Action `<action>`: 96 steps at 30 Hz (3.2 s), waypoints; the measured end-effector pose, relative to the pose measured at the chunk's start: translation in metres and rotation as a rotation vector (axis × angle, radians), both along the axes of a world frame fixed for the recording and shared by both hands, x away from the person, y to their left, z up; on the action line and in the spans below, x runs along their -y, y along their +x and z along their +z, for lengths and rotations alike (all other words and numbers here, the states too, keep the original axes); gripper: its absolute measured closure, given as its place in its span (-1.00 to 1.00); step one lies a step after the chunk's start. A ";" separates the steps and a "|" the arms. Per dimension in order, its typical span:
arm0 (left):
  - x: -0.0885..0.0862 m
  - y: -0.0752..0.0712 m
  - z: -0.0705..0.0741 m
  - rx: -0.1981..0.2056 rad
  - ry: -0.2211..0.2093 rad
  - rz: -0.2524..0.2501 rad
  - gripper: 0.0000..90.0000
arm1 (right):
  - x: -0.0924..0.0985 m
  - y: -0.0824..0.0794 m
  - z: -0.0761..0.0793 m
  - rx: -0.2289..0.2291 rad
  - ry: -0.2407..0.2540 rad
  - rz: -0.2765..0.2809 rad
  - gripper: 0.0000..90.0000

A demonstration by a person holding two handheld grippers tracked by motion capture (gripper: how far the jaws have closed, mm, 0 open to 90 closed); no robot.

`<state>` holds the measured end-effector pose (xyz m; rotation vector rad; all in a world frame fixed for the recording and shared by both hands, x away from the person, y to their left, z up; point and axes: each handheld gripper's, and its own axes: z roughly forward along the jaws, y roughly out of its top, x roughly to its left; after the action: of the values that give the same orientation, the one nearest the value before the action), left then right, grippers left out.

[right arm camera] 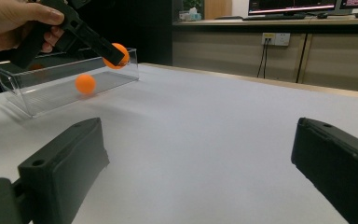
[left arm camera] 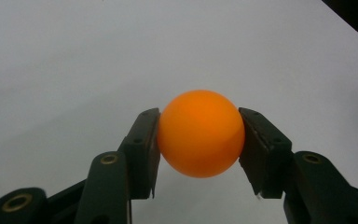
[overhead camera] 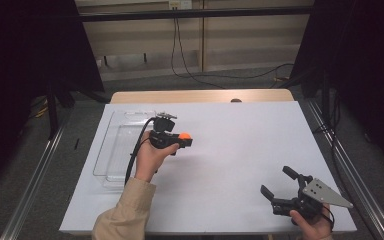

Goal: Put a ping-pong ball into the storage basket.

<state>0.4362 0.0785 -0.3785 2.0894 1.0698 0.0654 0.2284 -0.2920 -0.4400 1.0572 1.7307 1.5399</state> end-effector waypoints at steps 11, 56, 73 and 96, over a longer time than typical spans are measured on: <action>-0.010 0.001 0.004 -0.003 -0.014 0.016 0.13 | 0.000 0.000 0.000 0.000 -0.003 0.001 -0.95; -0.027 0.003 0.010 0.000 -0.024 0.043 0.13 | 0.000 0.000 0.000 0.001 -0.002 0.002 -0.95; -0.033 0.003 0.013 0.009 -0.017 0.054 0.13 | 0.000 0.000 0.000 0.001 -0.002 0.002 -0.95; -0.043 0.004 0.016 0.019 -0.016 0.075 0.13 | 0.000 -0.001 0.000 0.001 -0.002 0.001 -0.95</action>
<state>0.4400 0.1212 -0.3623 2.0299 1.1340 0.1125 0.2278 -0.2924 -0.4396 1.0543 1.7323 1.5383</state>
